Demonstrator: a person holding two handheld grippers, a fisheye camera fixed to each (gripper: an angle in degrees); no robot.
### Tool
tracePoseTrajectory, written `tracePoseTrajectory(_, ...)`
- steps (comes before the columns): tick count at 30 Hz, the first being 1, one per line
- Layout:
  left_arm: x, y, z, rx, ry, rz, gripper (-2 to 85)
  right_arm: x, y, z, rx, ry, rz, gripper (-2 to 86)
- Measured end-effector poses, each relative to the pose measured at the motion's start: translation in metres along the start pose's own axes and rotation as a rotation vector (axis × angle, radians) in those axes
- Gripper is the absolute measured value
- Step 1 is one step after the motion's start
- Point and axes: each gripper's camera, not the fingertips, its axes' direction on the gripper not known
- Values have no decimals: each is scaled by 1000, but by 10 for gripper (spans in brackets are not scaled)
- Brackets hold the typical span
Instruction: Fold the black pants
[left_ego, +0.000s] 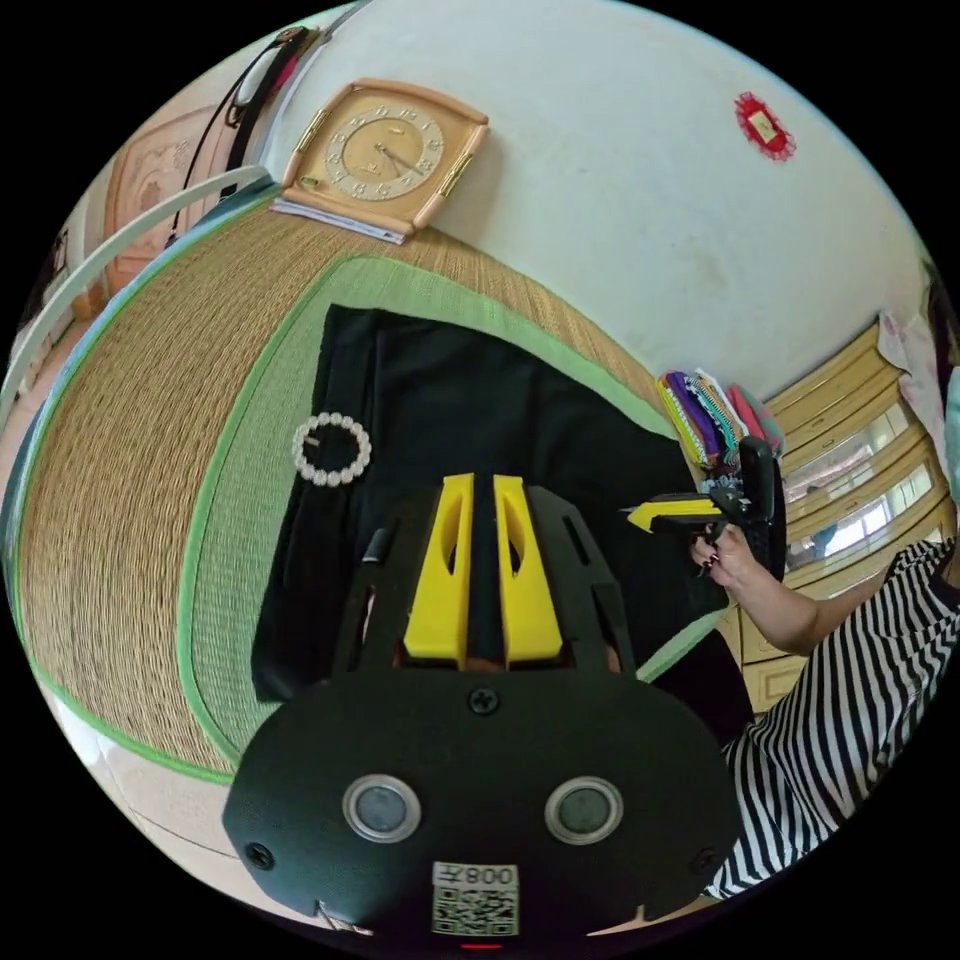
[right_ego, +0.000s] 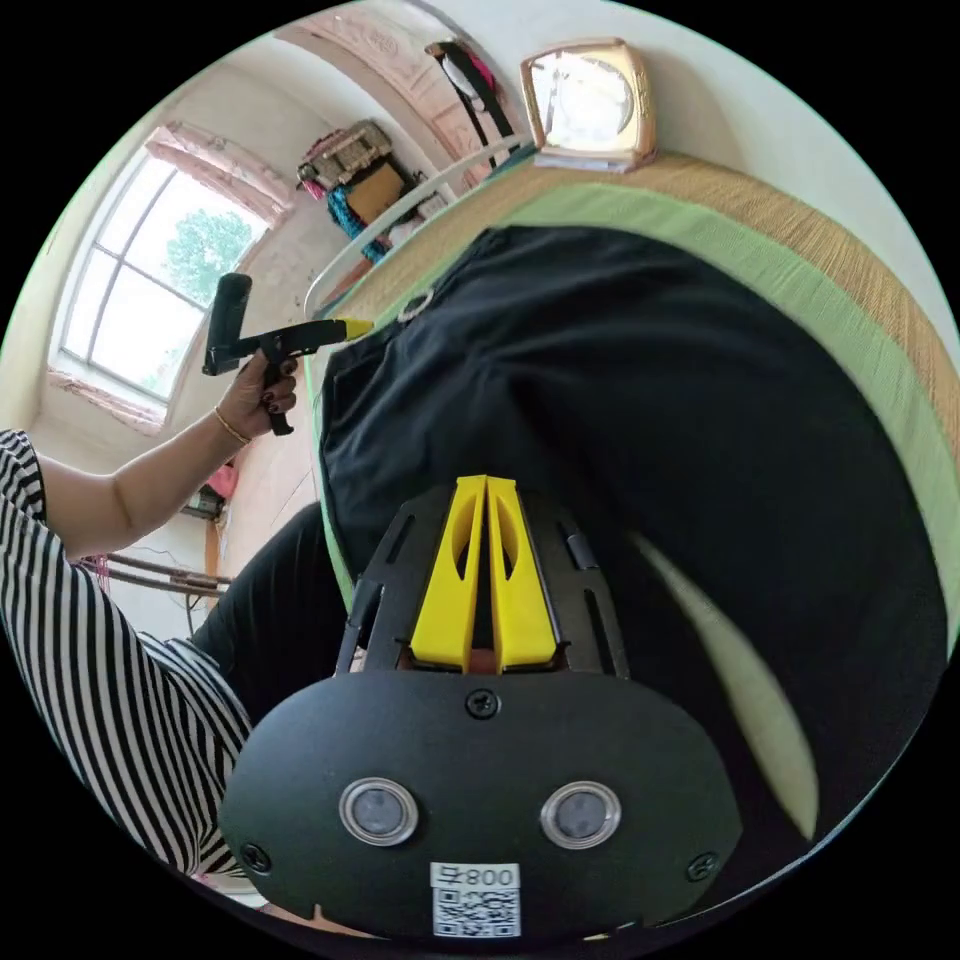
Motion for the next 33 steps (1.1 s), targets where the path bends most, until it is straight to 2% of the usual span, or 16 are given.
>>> tracePoseTrajectory(2, 0, -37, -2, -30, -24, 38, 57, 25, -25, -1, 21, 68, -4, 6)
tracePoseTrajectory(7, 7, -128, -12, -123, -230, 94, 68, 92, -92, 18, 15, 208, 2, 31)
tracePoseTrajectory(16, 33, -201, -19, -316, -390, 189, 92, 158, -162, 91, -90, 383, -46, 70)
tracePoseTrajectory(21, 50, -216, -23, -358, -386, 207, 97, 188, -182, 143, -214, 386, -57, 77)
tracePoseTrajectory(33, 112, -237, -48, -389, -337, 235, 75, 222, -183, 189, -160, 405, -58, 56)
